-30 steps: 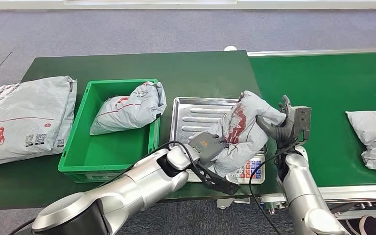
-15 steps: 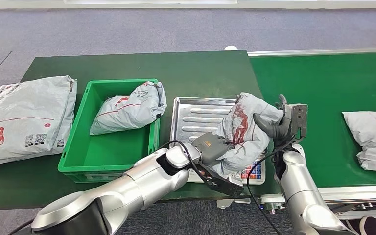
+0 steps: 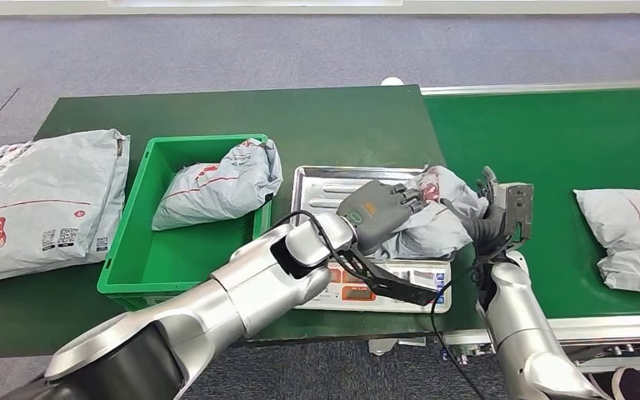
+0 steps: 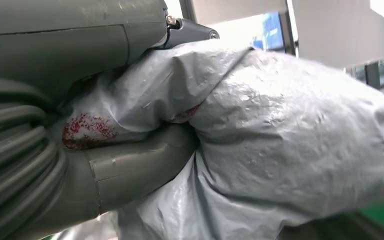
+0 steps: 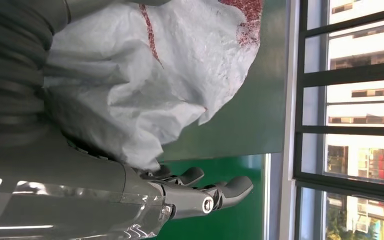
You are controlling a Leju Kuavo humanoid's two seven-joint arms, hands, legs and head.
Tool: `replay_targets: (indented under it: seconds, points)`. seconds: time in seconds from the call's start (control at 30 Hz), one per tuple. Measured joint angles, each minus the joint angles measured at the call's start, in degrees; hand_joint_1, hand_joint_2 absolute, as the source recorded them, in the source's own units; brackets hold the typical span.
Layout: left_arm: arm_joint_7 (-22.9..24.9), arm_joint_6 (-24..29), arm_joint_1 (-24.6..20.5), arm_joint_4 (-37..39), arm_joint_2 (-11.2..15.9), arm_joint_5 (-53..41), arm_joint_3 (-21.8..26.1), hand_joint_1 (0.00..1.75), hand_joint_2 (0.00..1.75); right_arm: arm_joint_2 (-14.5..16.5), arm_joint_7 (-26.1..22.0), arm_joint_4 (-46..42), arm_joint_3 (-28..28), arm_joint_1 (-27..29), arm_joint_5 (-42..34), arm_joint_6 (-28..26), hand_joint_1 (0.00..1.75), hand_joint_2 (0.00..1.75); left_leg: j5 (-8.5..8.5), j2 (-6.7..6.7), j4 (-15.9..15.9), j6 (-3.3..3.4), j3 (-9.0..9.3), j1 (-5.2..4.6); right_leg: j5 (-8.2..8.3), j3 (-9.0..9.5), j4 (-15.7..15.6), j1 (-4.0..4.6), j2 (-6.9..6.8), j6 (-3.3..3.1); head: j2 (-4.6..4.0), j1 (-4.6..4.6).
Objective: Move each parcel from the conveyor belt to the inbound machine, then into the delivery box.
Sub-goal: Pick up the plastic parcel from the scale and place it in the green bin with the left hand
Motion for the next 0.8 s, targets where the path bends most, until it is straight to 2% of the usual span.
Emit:
replay_targets:
  seconds: [0.2,0.47,0.8]
  points:
    - [-0.18,0.23,0.00,-2.34,0.31,-3.64,6.03,1.75,1.75,-0.07,0.27,0.00,0.00,0.00,-0.53,0.09,0.00,1.75,0.00,0.00,-0.01,0.00,0.00,0.01,0.00,-0.01,0.01,0.01,0.00,0.00,0.00,0.00]
    - [0.44,1.47,0.01,-3.79,0.51,-6.71,8.68,1.75,1.75,-0.07,0.59,0.00,0.09,0.01,-0.95,0.07,0.00,1.75,0.00,-0.01,0.00,0.00,-0.02,0.00,0.00,-0.01,0.00,0.00,-0.01,0.00,0.00,0.00]
    - [5.54,10.65,-1.17,-3.17,1.95,-14.86,14.35,1.75,1.75,-0.09,1.91,-0.27,0.31,0.05,-1.96,-1.06,0.00,1.75,0.01,0.00,-0.01,-0.01,-0.02,0.02,0.00,-0.02,0.02,0.02,0.00,-0.01,0.00,0.00]
